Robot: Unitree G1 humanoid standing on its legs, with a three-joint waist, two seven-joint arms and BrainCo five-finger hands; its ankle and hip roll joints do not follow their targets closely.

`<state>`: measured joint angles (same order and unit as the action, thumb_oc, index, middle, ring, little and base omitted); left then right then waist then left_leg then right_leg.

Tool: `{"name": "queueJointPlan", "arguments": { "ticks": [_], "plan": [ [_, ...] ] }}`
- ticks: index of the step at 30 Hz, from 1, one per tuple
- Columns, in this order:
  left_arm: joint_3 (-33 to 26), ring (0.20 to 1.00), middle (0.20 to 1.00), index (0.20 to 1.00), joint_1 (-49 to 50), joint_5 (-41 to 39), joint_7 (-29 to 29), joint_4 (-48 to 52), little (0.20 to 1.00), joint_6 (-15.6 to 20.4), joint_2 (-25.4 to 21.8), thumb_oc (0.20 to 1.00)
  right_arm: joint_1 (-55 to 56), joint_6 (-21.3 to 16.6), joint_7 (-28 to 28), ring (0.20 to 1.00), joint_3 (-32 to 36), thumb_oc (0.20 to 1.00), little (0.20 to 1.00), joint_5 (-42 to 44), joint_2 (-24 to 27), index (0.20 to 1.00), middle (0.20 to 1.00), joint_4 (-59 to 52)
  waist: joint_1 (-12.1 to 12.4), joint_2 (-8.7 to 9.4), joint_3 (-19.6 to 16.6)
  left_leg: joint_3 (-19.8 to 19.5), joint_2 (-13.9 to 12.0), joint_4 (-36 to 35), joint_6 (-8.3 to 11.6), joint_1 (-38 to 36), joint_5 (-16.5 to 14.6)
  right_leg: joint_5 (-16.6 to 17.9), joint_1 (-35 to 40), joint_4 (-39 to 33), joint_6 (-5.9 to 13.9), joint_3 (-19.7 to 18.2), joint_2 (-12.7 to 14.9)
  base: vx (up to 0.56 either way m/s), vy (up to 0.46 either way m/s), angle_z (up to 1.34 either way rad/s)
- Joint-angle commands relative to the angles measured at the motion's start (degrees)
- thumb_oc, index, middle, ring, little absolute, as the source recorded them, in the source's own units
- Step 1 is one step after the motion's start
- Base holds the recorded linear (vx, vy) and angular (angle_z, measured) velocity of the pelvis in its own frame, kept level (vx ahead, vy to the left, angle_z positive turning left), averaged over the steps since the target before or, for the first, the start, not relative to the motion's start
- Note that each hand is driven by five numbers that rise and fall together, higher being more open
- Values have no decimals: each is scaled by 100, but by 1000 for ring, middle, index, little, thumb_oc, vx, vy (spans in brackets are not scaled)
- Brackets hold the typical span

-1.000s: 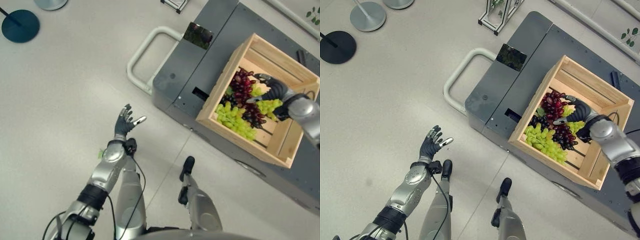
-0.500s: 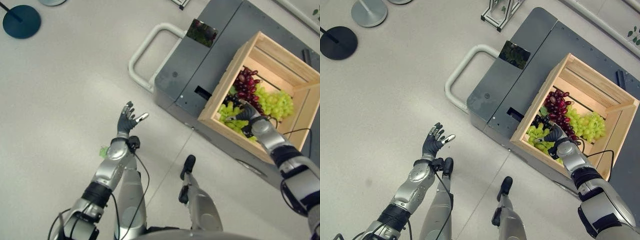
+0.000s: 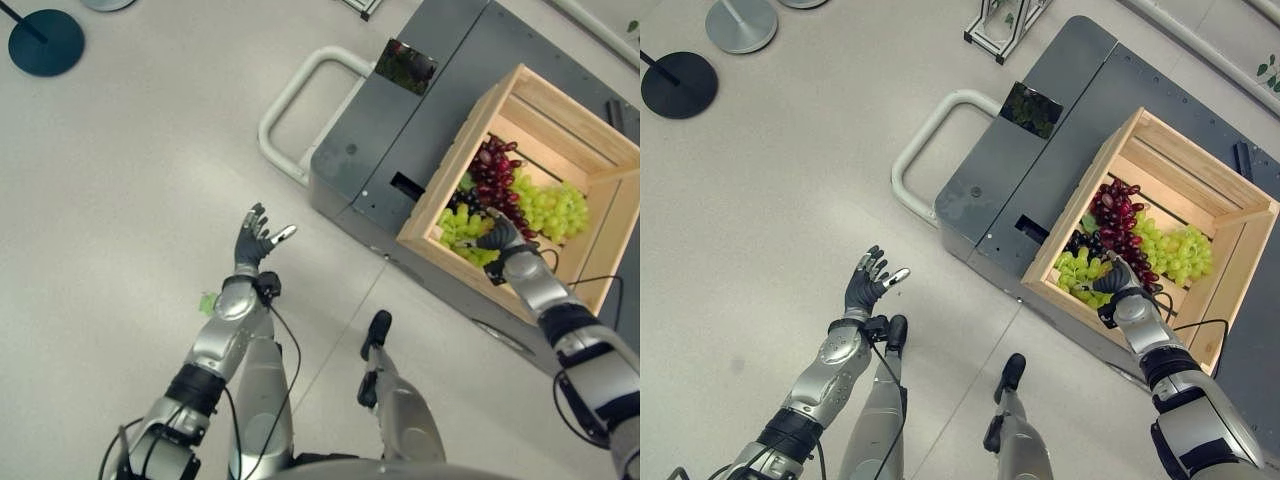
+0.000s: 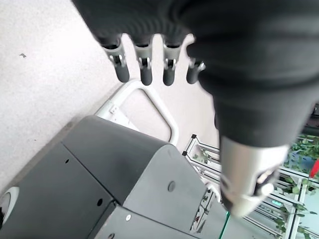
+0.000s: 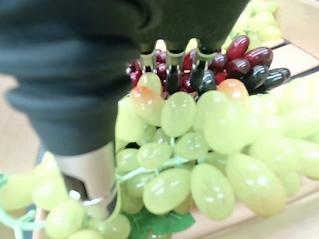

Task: Pick up the fruits from the basket on one side to the basket on the other side

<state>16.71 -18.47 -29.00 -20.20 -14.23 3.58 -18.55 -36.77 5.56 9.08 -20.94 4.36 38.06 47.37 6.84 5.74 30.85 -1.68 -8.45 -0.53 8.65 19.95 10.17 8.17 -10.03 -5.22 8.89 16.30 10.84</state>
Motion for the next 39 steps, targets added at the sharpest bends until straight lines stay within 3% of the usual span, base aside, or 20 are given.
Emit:
{"name": "queueJointPlan", "arguments": {
  "ticks": [1,4,11,13,21,30,39],
  "plan": [
    [-154,1000,1000,1000,44,14,-9,300,1000,150,161,1000,62,7,-115,1000,-54,1000,1000,-182,464,1000,1000,-529,-153,-36,-106,77,8,352,54,256,-440,-1184,-214,1022,273,-219,394,0,0,0],
    [-202,1000,1000,1000,70,30,3,283,1000,131,142,1000,256,5,-276,1000,16,1000,1000,-206,696,1000,1000,-865,-181,2,-106,78,-2,348,57,255,-438,-1183,-207,1021,281,-209,403,0,0,0],
    [-166,1000,1000,1000,75,35,288,392,1000,86,-55,1000,922,-46,-1228,1000,77,1000,1000,261,2060,1000,1000,-1988,-242,199,-106,68,-33,334,76,221,-424,-1184,-144,1017,291,-167,398,0,0,0],
    [-138,1000,1000,1000,65,23,312,398,1000,97,-58,1000,910,-67,-1256,1000,35,1000,1000,335,2121,1000,1000,-2005,-243,205,-106,69,-36,331,76,212,-425,-1180,-136,1011,291,-164,398,0,0,0],
    [-98,1000,1000,1000,-37,-26,352,445,1000,121,-106,1000,618,-44,-1412,1000,-281,1000,1000,530,2119,1000,1000,-1992,-214,183,-106,72,-43,318,84,210,-412,-1171,-130,992,289,-164,394,0,0,0],
    [-138,1000,1000,1000,-26,-55,302,430,1000,142,-69,1000,489,-87,-1208,1000,-189,1000,1000,585,1999,1000,1000,-1967,-196,170,-106,56,-23,320,73,209,-422,-1163,-120,978,295,-164,401,0,0,0],
    [-18,1000,1000,1000,-100,-53,273,438,1000,134,20,1000,67,-42,-895,1000,-387,1000,1000,334,1218,1000,1000,-1323,-125,98,-106,57,-15,325,67,231,-423,-1159,-146,978,280,-160,390,0,0,0]
  ]
}}
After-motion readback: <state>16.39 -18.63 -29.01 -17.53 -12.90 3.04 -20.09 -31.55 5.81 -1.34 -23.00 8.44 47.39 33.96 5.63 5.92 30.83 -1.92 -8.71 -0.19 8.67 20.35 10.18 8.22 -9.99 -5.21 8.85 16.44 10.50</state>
